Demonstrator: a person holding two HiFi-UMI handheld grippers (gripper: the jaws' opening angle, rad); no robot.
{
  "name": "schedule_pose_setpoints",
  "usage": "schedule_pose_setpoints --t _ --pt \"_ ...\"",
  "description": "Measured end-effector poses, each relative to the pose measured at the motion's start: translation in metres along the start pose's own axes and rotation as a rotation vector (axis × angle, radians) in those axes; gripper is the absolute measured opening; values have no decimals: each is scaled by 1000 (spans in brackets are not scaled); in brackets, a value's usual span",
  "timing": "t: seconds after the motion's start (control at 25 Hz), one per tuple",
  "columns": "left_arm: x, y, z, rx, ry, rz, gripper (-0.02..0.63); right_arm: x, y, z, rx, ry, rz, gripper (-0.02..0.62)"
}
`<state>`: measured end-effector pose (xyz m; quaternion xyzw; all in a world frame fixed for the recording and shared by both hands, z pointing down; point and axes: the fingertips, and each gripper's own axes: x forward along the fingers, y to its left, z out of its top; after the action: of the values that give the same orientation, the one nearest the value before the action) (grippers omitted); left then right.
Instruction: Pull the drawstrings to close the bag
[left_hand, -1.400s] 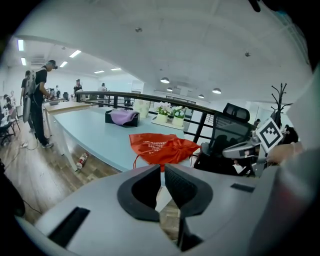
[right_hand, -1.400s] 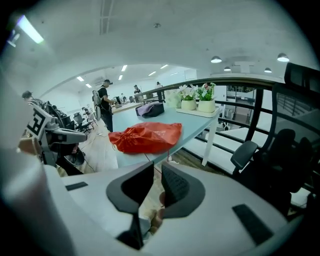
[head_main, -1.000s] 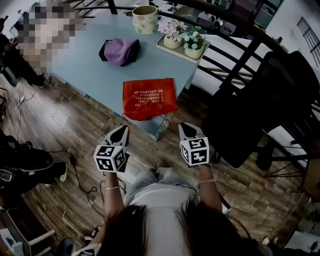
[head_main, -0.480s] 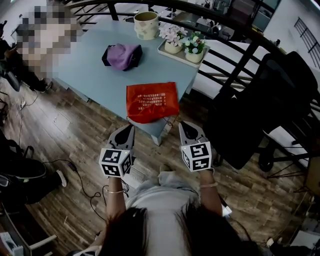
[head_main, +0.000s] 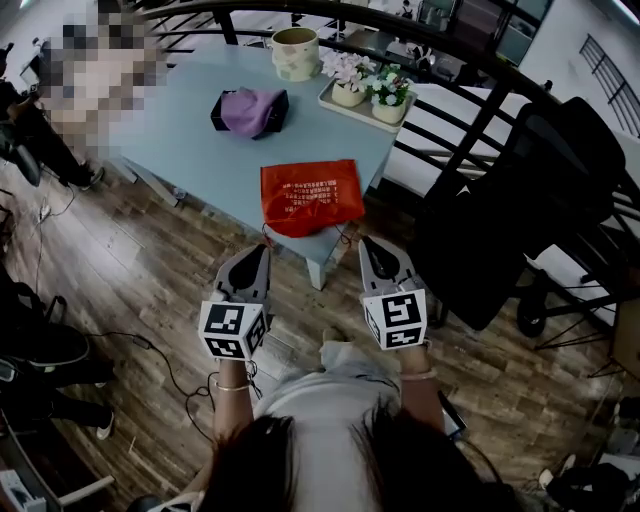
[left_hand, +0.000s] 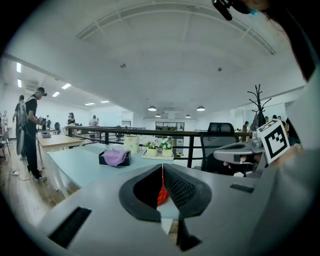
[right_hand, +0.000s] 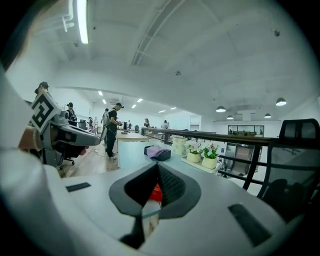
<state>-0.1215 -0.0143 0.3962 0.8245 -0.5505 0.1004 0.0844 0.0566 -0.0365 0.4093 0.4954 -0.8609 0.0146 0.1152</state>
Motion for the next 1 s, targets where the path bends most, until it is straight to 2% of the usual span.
schedule_pose_setpoints --t 0.56,1.0 --pt "-62 -11 8 2 -71 -25 21 -50 38 37 -42 -84 -53 26" --pt "-100 -21 -7 -16 -65 -29 21 -78 69 26 -52 -50 -26 26"
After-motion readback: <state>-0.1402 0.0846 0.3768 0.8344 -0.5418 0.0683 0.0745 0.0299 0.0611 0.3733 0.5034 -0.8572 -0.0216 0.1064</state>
